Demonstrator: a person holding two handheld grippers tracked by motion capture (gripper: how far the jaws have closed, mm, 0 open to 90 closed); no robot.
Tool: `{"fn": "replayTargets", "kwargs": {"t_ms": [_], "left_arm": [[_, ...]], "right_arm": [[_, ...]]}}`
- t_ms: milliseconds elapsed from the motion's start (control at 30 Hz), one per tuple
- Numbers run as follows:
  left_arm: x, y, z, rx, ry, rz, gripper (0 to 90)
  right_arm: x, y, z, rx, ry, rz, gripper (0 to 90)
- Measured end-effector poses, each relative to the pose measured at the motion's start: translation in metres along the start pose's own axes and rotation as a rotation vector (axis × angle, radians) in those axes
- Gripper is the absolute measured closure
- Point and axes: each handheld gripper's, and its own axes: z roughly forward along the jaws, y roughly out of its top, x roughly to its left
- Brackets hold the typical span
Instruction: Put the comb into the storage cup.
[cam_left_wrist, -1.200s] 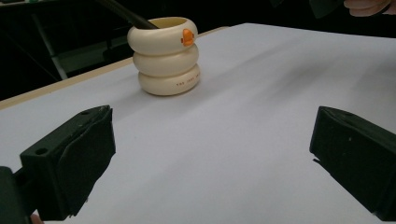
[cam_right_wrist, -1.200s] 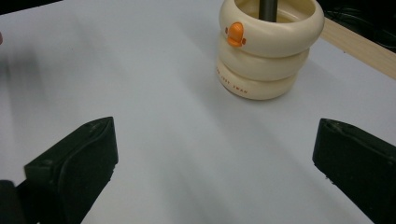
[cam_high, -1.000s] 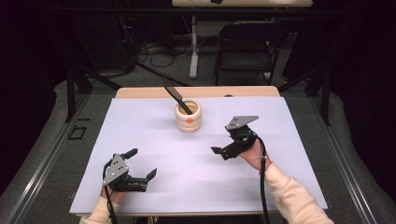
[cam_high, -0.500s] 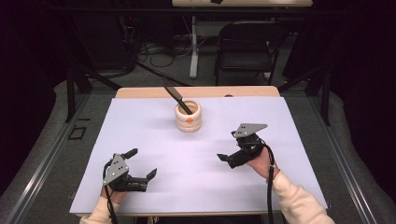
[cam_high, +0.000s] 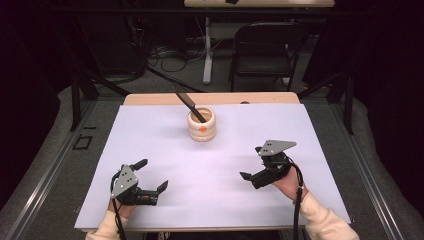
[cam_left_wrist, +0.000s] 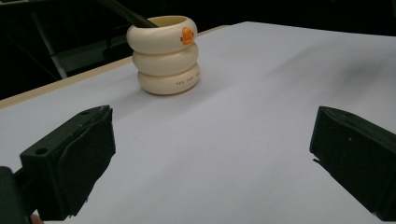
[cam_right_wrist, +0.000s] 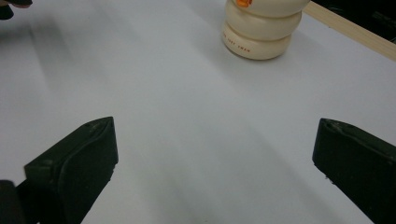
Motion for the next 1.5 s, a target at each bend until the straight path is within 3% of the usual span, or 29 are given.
{"fn": "replayTargets", "kwargs": {"t_ms": [1000, 1500], "left_arm": [[-0.001, 0.0, 0.0, 0.007, 0.0, 0.002, 0.1], [-0.002, -0.001, 0.0, 0.01, 0.0, 0.003, 0.1]], "right_arm": [[0.014, -0.032, -0.025, -0.036, -0.069, -0.027, 0.0], [0.02, -0.045, -0.037, -0.078, -0.105, -0.038, 0.0]]}}
